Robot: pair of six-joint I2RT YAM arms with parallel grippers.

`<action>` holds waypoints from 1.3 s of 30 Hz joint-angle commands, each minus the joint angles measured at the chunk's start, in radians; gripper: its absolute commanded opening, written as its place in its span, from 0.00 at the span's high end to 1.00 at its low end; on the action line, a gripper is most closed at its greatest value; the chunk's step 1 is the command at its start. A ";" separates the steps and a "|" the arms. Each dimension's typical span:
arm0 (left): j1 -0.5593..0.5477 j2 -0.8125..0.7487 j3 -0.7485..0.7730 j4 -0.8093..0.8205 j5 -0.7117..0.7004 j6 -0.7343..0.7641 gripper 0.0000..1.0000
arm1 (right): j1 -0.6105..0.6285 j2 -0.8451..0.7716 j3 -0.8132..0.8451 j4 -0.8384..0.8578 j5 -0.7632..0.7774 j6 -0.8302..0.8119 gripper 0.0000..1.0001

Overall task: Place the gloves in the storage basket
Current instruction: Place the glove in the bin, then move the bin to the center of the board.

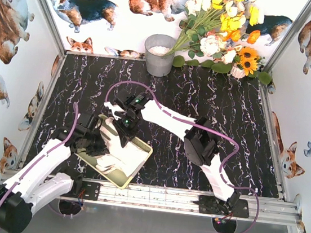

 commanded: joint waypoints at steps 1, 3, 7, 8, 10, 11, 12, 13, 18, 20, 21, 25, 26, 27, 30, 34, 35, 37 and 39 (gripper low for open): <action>-0.004 0.032 -0.009 -0.198 -0.074 0.047 1.00 | -0.043 -0.008 0.047 0.085 0.083 -0.013 0.87; -0.003 0.035 0.011 -0.214 -0.090 0.054 0.92 | -0.042 -0.022 0.048 0.086 0.070 -0.005 0.76; -0.003 0.025 0.052 -0.252 -0.102 0.050 0.65 | -0.042 -0.056 0.049 0.092 0.064 0.000 0.60; -0.004 0.021 0.059 -0.259 -0.102 0.048 0.61 | -0.042 -0.065 0.051 0.089 0.064 -0.002 0.58; -0.004 0.011 0.085 -0.277 -0.103 0.045 0.51 | -0.043 -0.080 0.053 0.083 0.067 -0.001 0.53; -0.003 0.006 0.101 -0.288 -0.111 0.042 0.46 | -0.043 -0.092 0.053 0.078 0.071 -0.001 0.52; -0.004 0.002 0.118 -0.299 -0.116 0.041 0.41 | -0.043 -0.101 0.053 0.073 0.079 0.000 0.52; -0.003 -0.001 0.137 -0.309 -0.124 0.042 0.37 | -0.043 -0.114 0.051 0.068 0.086 0.001 0.52; -0.004 0.009 0.252 -0.367 -0.167 0.063 0.33 | -0.052 -0.194 0.049 0.047 0.081 0.015 0.51; -0.003 0.012 0.267 -0.342 -0.131 0.081 0.38 | -0.056 -0.221 0.035 0.039 0.058 0.019 0.51; -0.004 0.013 0.260 -0.314 -0.093 0.088 0.42 | -0.056 -0.233 0.016 0.041 0.042 0.024 0.52; -0.003 0.040 0.174 -0.149 0.076 0.068 0.55 | -0.053 -0.279 -0.131 0.125 -0.042 0.086 0.57; -0.003 0.047 0.131 -0.116 0.106 0.061 0.57 | -0.053 -0.285 -0.167 0.154 -0.059 0.104 0.58; -0.003 0.054 0.110 -0.088 0.120 0.052 0.59 | -0.053 -0.289 -0.196 0.180 -0.079 0.121 0.59; -0.004 0.080 0.070 -0.034 0.138 0.054 0.62 | -0.050 -0.279 -0.252 0.249 -0.122 0.170 0.61; -0.004 0.141 0.017 0.021 0.159 0.075 0.64 | -0.040 -0.238 -0.297 0.333 -0.172 0.218 0.65; -0.003 0.156 0.006 0.030 0.154 0.085 0.65 | -0.040 -0.225 -0.303 0.340 -0.177 0.221 0.66; -0.003 0.185 -0.009 0.052 0.146 0.103 0.65 | -0.040 -0.204 -0.313 0.336 -0.147 0.212 0.68; -0.004 0.211 -0.016 0.084 0.144 0.113 0.65 | -0.042 -0.184 -0.314 0.303 -0.089 0.192 0.70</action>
